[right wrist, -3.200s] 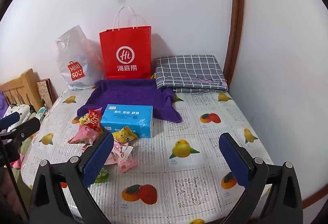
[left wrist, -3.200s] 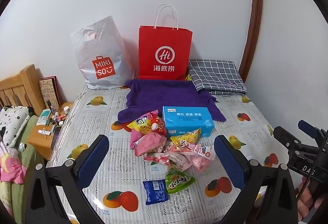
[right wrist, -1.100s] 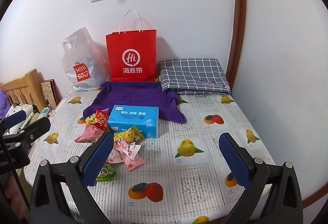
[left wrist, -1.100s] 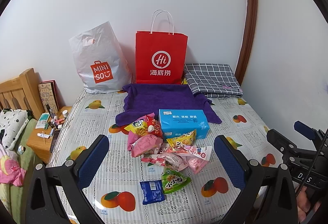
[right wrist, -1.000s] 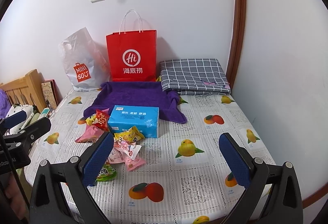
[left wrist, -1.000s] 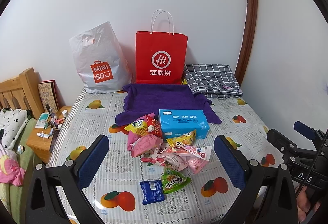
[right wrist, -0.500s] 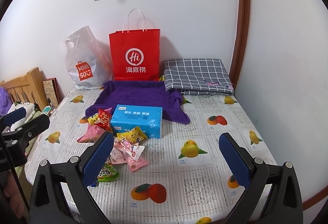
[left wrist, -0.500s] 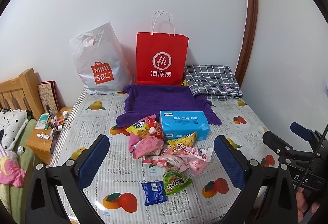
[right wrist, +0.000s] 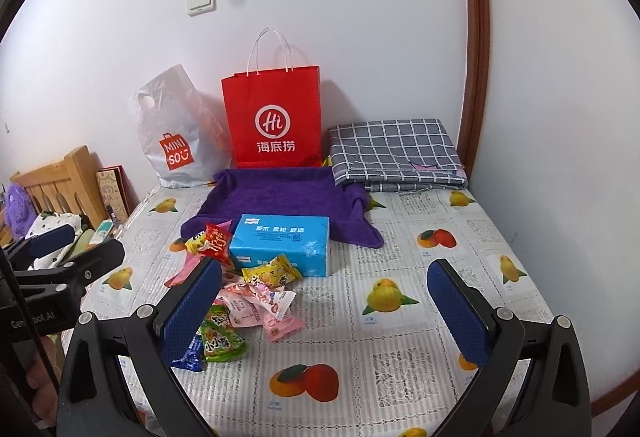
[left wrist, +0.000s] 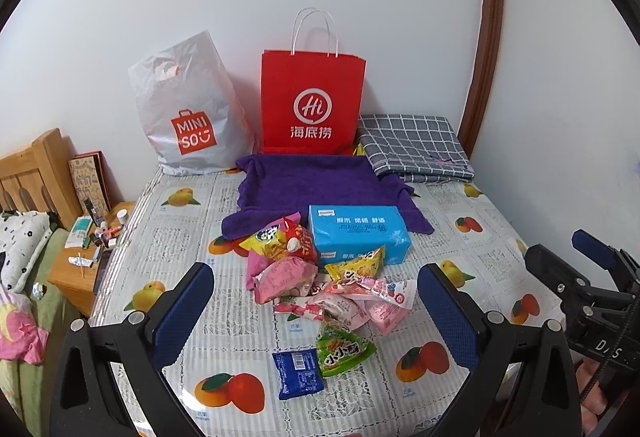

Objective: Organize snacks
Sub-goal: 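Lower the left gripper onto the dark blue snack packet and close it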

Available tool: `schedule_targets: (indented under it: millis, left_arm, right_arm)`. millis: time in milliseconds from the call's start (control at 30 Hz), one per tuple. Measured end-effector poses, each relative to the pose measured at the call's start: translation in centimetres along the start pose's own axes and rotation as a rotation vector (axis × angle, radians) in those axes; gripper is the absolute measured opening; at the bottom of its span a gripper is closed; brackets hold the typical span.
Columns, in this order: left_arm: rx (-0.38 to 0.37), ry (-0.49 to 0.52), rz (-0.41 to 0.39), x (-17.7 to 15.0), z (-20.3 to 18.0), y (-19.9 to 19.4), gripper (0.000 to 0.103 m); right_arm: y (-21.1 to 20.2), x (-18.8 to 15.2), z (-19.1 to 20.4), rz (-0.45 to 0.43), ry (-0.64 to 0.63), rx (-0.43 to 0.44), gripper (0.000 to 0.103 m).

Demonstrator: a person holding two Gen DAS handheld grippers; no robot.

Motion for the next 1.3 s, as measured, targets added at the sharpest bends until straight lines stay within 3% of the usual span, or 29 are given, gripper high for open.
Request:
schedule_targets:
  millis: [400, 633, 767, 933, 1100, 1300]
  left_arm:
    - [0.029, -0.014, 0.074, -2.6, 1.9, 2.8, 0.1]
    - [0.046, -0.037, 0.141, -5.1, 3.5, 5.1, 0.1]
    - [0.039, -0.067, 0.175, -6.7, 4.5, 6.4, 0.094]
    - [0.036, -0.097, 0.227, -8.8, 5.5, 8.1, 0.089]
    - [0.018, -0.123, 0.27, -10.3, 5.8, 9.4, 0.079]
    - [-0.003, -0.091, 0.317, -12.0, 4.6, 11.0, 0.073]
  right_arm:
    - [2.5, -1.1, 0.8, 0.019, 0.009, 0.031, 0.101]
    - [4.4, -1.8, 1.1, 0.028, 0.015, -0.003, 0.101]
    - [5.4, -2.3, 1.5, 0.023, -0.016, -0.031, 0.101]
    - [7.0, -2.9, 2.4, 0.061, -0.015, 0.013, 0.1]
    - [8.0, -3.4, 3.2, 0.064, -0.052, 0.002, 0.1]
    - [8.9, -4.0, 4.2, 0.073, -0.078, 0.023, 0.1]
Point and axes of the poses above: each gripper's, at about its wrist camera, not at the fingertips, and y roughly the way its jaws point, z to its left, x to its top, the point moved 6 cm from there along y, roughly the way its jaws point, and after that the axes turned 7 degrees about -x, right-handed, at the moved point
